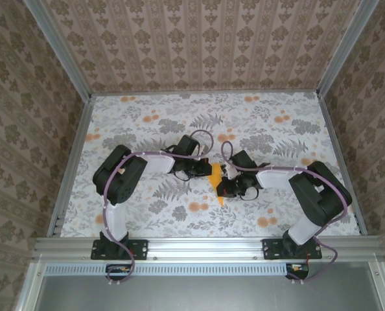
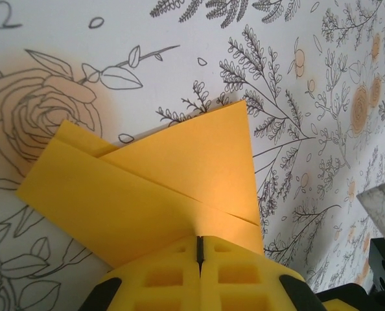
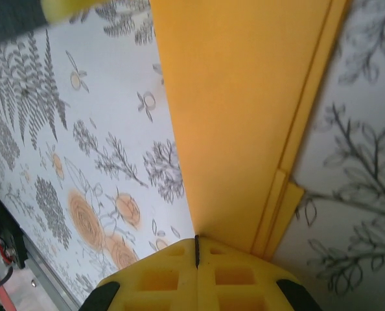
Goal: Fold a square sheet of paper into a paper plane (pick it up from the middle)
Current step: Fold the wing for the fifth time at the center of the table.
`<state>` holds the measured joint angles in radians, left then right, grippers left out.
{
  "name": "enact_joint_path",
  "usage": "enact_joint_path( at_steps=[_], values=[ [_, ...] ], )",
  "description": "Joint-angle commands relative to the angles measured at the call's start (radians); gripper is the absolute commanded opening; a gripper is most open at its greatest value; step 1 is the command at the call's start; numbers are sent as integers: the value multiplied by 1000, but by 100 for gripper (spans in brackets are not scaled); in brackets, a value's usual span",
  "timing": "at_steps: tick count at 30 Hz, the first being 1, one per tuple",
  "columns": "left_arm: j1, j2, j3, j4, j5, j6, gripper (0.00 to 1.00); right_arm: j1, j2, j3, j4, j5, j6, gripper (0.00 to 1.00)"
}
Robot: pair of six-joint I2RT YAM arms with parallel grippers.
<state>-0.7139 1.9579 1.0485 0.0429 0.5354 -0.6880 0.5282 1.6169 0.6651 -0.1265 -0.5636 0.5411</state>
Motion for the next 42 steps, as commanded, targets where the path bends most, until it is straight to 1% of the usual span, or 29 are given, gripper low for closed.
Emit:
enact_joint_path(
  at_steps=[1, 10, 13, 15, 17, 18, 20, 22, 24, 25, 28, 30, 31, 33, 37, 42],
  values=[
    [8, 69, 5, -90, -95, -4, 3, 16, -19, -72, -159, -53, -32, 0],
    [13, 81, 50, -118, -94, 5, 4, 16, -118, -121, -208, -42, -32, 0],
    [14, 78, 78, -137, -91, 14, 4, 16, -148, -108, -222, -9, -25, 0],
    [13, 66, 103, -155, -88, 21, 5, 13, -183, -92, -220, 34, -12, 1],
    [11, 42, 133, -179, -86, 28, 8, 3, -219, -72, -217, 91, 10, 6],
    [8, 25, 149, -196, -93, 32, 10, -3, -261, -60, -213, 125, 21, 9],
    [1, -7, 177, -243, -111, 39, 14, -12, -302, -35, -207, 194, 39, 21],
    [-10, -43, 202, -304, -153, 44, 21, -22, -334, -14, -199, 281, 55, 33],
    [-26, -67, 230, -389, -225, 45, 30, -36, -348, 4, -194, 351, 66, 44],
    [-40, -75, 248, -442, -268, 49, 32, -45, -352, 11, -191, 380, 68, 50],
    [-84, -72, 324, -620, -419, 53, 43, -80, -343, 25, -177, 434, 70, 62],
    [-119, -60, 364, -706, -506, 48, 46, -110, -331, 26, -164, 447, 72, 67],
    [-139, -53, 387, -743, -544, 43, 49, -124, -325, 23, -157, 454, 73, 69],
    [-173, -31, 421, -793, -588, 25, 55, -151, -318, 14, -148, 472, 75, 72],
    [-212, 29, 495, -851, -616, -5, 59, -211, -322, -33, -112, 475, 88, 77],
    [-237, 120, 607, -915, -625, -28, 62, -273, -330, -69, -87, 466, 91, 78]
  ],
)
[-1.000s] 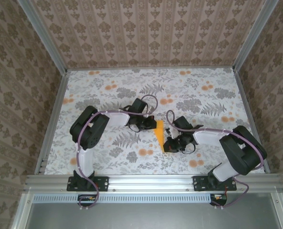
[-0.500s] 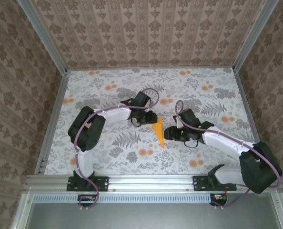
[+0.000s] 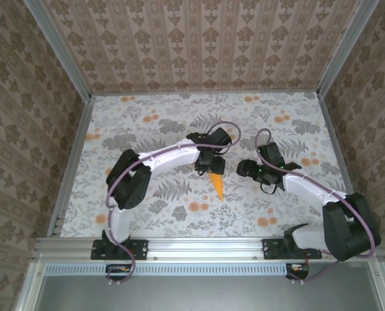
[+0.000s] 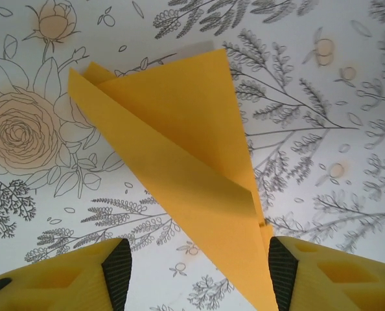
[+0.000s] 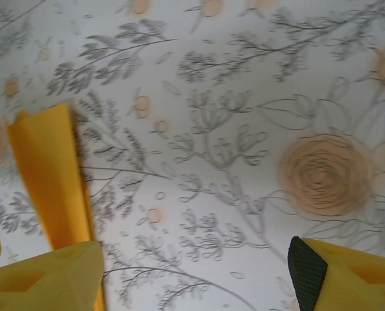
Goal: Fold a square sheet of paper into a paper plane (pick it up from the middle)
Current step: Fold the wing for the fifth time at the center of the table, then move a paper plane to the center of the table.
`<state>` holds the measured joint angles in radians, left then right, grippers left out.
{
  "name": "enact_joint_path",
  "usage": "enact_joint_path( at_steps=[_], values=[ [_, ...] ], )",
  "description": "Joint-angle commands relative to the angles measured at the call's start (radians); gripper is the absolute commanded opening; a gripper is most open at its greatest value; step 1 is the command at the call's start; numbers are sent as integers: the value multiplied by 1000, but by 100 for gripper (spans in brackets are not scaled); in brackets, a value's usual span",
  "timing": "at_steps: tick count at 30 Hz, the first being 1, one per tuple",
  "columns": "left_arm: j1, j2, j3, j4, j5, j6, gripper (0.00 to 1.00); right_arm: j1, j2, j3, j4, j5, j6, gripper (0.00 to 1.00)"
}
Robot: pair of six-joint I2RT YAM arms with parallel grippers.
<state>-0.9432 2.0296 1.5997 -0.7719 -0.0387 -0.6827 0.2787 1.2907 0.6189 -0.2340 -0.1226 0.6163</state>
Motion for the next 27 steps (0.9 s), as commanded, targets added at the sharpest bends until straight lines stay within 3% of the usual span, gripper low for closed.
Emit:
enact_joint_path(
  at_steps=[1, 11, 18, 22, 27],
  values=[
    [-11, 68, 80, -118, -50, -40, 63, -31, -2, -28, 25, 23, 16, 78],
    [-17, 155, 179, -193, -37, -63, 63, -56, 3, -44, 46, -9, 25, 78],
    [-27, 132, 166, -119, 41, -9, 75, -57, 19, -43, 52, -23, 28, 78],
    [-29, 136, 169, -120, 28, 7, 81, -57, 22, -42, 52, -19, 30, 78],
    [-28, 163, 190, -191, -25, -8, 75, -58, 23, -42, 53, -17, 33, 78]
  ],
)
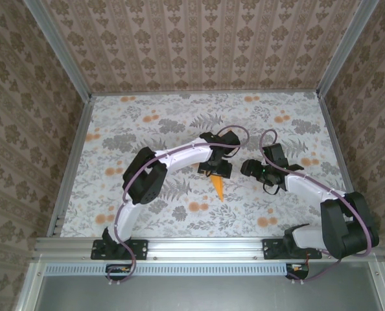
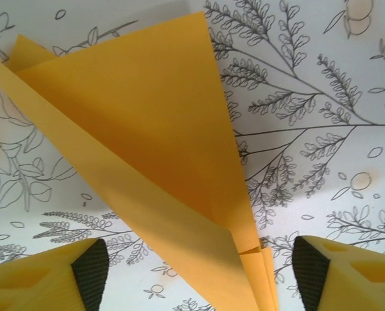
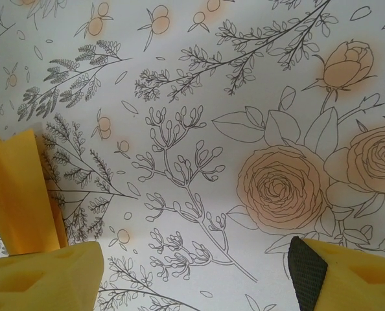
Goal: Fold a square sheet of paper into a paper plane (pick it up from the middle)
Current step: Move a paper plane to the center of the table.
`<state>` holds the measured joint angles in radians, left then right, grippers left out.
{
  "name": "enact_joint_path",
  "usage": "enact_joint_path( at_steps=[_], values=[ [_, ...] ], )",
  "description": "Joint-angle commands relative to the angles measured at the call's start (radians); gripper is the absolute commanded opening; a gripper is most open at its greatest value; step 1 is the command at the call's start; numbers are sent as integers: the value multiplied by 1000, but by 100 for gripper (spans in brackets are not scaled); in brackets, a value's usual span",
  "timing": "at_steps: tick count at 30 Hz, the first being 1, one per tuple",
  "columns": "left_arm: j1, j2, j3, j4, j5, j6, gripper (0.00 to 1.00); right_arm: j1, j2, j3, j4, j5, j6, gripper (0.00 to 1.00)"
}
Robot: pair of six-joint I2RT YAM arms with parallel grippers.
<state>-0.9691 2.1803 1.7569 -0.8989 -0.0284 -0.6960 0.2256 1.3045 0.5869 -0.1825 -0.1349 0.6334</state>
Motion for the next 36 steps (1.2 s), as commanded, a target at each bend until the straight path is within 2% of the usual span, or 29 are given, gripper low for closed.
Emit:
enact_joint_path(
  at_steps=[1, 14, 19, 29, 34, 36],
  values=[
    [-1, 15, 33, -74, -49, -1, 73, -5, 9, -10, 0, -6, 15, 78],
    [22, -78, -52, -54, -110, -90, 46, -6, 23, -9, 6, -7, 22, 78],
    [39, -124, -122, -1, -96, -119, 29, -6, 32, -6, 10, -12, 22, 77],
    [74, -181, -191, 30, -95, -114, 22, -7, 45, -7, 17, -19, 25, 77],
    [90, -220, -245, 91, -53, -117, 0, -7, 50, -9, 28, -31, 26, 77],
    [94, -240, -274, 140, -22, -107, 0, -7, 49, -11, 47, -54, 22, 77]
  ],
)
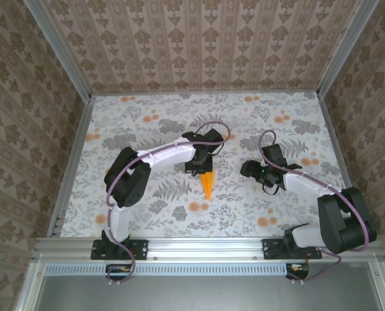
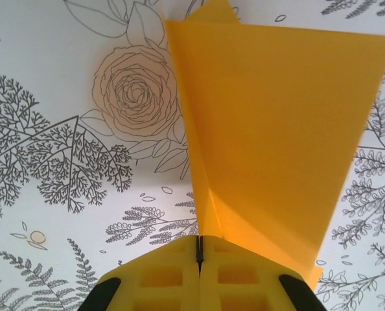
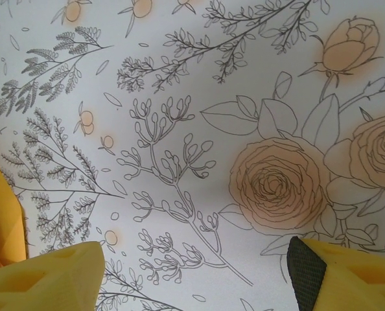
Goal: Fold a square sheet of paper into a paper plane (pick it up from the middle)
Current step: Move a paper plane to the center of the table.
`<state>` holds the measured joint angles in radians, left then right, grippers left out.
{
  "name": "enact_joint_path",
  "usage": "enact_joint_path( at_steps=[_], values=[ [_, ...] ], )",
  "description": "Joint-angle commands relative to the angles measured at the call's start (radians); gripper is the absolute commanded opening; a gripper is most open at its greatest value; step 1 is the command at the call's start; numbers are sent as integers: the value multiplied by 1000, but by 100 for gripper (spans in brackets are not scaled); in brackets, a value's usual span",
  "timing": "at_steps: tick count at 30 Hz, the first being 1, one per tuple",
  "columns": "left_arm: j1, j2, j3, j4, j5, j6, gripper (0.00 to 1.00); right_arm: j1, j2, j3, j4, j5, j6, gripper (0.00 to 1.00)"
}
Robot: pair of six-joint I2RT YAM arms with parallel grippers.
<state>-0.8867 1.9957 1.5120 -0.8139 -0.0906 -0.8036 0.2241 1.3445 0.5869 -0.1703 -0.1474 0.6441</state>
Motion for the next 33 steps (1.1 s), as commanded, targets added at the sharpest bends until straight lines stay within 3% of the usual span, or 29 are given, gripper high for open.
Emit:
enact_joint_path(
  at_steps=[1, 7, 12, 19, 26, 33],
  values=[
    [15, -72, -46, 91, 65, 15, 0, -6, 5, -14, 49, -60, 9, 77],
    [44, -190, -184, 333, 191, 71, 0, -6, -38, -22, 105, -188, -1, 77],
    [94, -258, -379, 635, 345, 0, 0, 13, -61, -12, 160, -340, 38, 71],
    [145, -291, -590, 989, 446, -117, 0, 158, -97, 45, 57, -206, 25, 64],
    [186, -330, -706, 1065, 425, -158, 0, 292, -24, 132, 5, -87, 35, 57],
    [225, -444, -827, 1098, 393, -174, 0, 370, 86, 217, -16, -54, 42, 52]
  ],
)
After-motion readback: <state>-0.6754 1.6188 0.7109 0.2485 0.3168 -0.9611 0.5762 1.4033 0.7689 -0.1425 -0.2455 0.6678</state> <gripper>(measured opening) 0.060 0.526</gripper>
